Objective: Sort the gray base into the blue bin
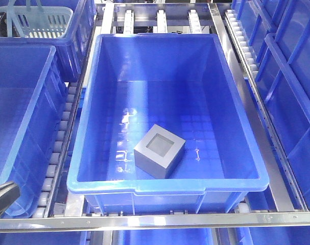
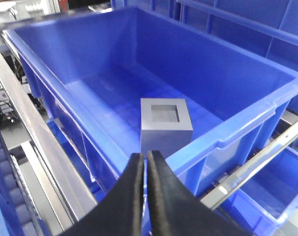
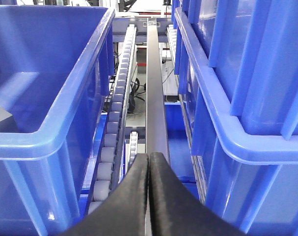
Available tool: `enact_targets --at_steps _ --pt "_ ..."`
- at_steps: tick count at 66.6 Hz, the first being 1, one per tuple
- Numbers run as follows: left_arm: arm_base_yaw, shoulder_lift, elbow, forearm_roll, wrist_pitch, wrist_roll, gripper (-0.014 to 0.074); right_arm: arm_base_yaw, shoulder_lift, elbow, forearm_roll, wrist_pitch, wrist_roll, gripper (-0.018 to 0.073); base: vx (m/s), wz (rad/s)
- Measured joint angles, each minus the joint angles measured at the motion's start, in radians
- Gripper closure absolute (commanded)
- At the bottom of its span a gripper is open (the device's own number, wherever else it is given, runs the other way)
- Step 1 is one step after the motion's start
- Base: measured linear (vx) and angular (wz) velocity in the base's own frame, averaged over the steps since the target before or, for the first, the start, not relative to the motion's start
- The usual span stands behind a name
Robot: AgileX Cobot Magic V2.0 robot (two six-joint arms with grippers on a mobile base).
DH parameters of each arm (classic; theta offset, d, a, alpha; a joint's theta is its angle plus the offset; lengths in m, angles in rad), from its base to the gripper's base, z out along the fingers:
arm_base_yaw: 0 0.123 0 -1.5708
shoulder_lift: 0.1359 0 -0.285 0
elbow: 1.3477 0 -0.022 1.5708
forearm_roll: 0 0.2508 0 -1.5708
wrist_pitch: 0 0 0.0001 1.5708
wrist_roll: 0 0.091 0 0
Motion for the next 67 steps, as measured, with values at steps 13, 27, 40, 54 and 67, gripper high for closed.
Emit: enact_targets --at_steps 13,27,40,54,67 --pt "0.14 -0.035 0.075 0.036 -0.008 0.021 0.0603 0.0 0.0 0.0 0.0 0.0 0.0 0.0568 0.0 0.0" --pt "0.352 -0.134 0.171 0.04 -0.032 0.022 0.0603 0.0 0.0 0.0 0.0 0.0 0.0 0.0568 0.0 0.0" --pt "0.511 -0.267 0.289 0.04 -0.077 0.026 0.0603 0.0 0.0 0.0 0.0 0.0 0.0 0.0568 0.0 0.0" --pt "0.593 -0.377 0.367 0.04 -0.111 -0.034 0.0602 0.0 0.0 0.0 0.0 0.0 0.0 0.0568 0.0 0.0" --pt "0.597 -0.418 0.368 0.068 -0.114 -0.092 0.0602 0.0 0.0 0.0 0.0 0.0 0.0 0.0568 0.0 0.0"
